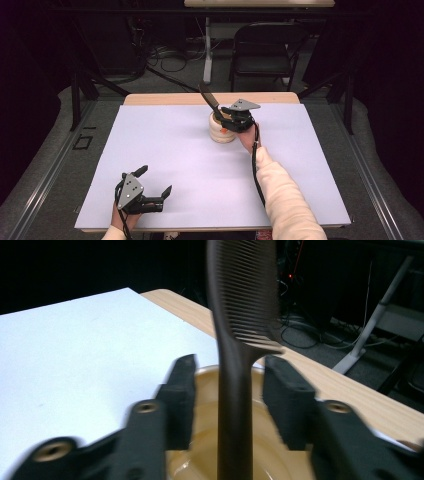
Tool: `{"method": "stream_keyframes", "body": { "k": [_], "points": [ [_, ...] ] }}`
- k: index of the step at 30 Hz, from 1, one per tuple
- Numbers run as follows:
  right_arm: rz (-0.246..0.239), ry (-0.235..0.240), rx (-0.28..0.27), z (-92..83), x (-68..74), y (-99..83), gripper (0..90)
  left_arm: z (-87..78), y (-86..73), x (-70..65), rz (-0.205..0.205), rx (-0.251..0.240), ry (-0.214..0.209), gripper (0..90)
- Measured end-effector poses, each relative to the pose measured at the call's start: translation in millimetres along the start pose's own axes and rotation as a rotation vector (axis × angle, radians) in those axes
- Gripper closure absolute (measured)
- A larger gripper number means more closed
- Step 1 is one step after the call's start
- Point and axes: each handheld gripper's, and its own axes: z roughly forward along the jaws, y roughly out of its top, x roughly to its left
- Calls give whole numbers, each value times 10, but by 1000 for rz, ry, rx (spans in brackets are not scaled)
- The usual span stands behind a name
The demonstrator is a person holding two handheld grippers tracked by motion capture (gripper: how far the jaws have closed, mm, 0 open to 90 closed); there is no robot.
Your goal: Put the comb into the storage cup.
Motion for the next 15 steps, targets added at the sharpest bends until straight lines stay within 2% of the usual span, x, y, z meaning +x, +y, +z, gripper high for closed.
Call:
{"method": "stream_keyframes", "body": {
  "k": [7, 15],
  "points": [
    [8, 36, 33, -127, 9, 98, 349, 2, 2, -3, 2, 2, 0, 2],
    [-3, 69, 81, -262, 63, 186, 227, 3, 3, -8, 3, 4, 2, 2]
  ]
}}
